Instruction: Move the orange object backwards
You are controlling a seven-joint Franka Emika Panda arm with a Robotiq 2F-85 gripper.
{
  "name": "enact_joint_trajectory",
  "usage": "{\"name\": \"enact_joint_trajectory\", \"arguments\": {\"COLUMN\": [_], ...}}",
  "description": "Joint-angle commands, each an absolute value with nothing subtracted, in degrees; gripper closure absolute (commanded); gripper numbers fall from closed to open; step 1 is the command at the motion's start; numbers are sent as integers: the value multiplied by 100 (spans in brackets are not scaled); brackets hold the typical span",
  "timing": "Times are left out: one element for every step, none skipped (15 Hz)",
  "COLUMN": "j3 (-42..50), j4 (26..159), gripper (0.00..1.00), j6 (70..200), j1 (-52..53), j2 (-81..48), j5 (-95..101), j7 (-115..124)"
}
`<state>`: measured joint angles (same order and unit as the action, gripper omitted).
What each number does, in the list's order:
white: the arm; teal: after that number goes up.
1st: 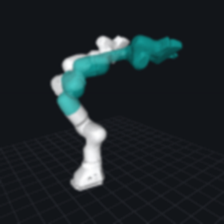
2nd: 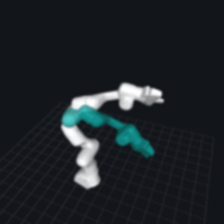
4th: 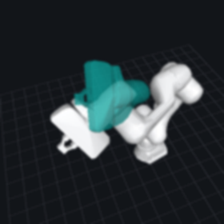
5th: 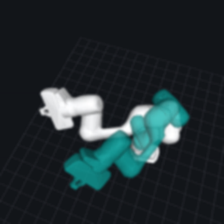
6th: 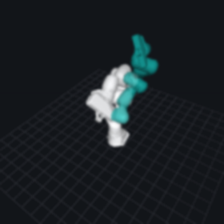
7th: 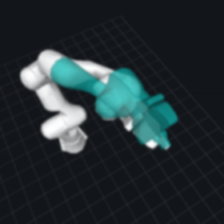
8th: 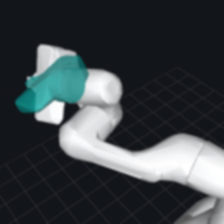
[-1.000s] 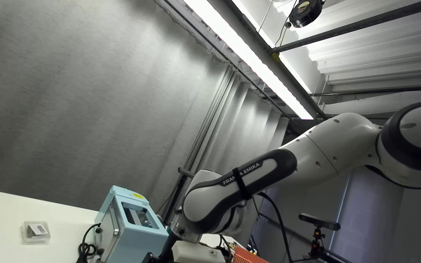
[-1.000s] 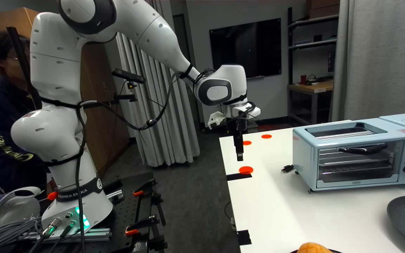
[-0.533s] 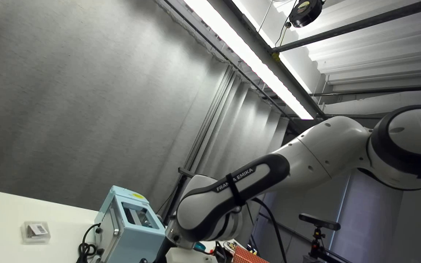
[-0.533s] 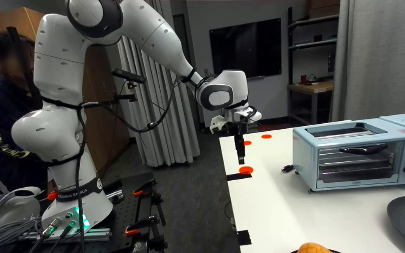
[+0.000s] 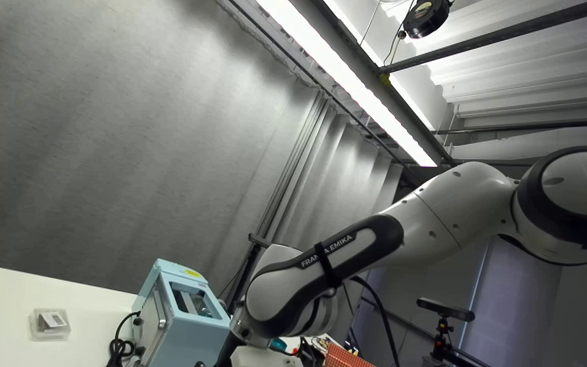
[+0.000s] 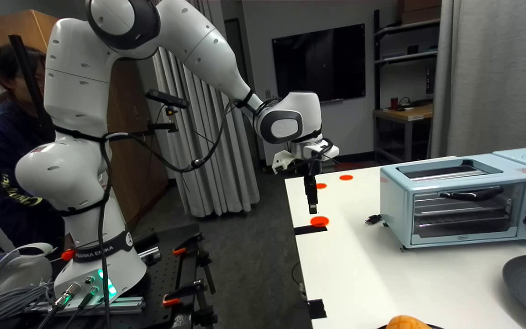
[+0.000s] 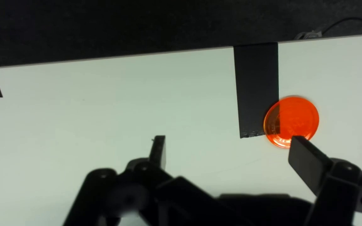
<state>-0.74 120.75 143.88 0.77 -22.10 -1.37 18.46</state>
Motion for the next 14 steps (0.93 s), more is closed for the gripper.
{"name": "enact_joint_trajectory", "arguments": {"j3": [120,128,140,160,179,191,200,203,203,204,199,198,195,194], "j4": [11870,11841,11806,11767,11709,11658,11594,11534,11464,11399,11333,11273,11216,11164], "gripper": [0,0,0,0,0,0,0,0,0,0,0,0,0,0], "j6": [14272,14271,14274,14266,14249,14237,14233,14221,14207,14197,14189,14184,14186,14180], "j1": [193,182,180,187,195,199,208,213,221,228,232,241,247,254], "j2": [-2486,-2565,-2648,-2725,-2813,-2891,-2972,-3043,-3121,-3188,-3256,-3322,-3389,-3456], "j5": [-104,-126,-135,-127,-111,-111,-106,-111,-113,-114,-122,-125,-131,-135], "j7": [1819,1793,1784,1789,1785,1781,1778,1776,1775,1771,1765,1762,1759,1753]}}
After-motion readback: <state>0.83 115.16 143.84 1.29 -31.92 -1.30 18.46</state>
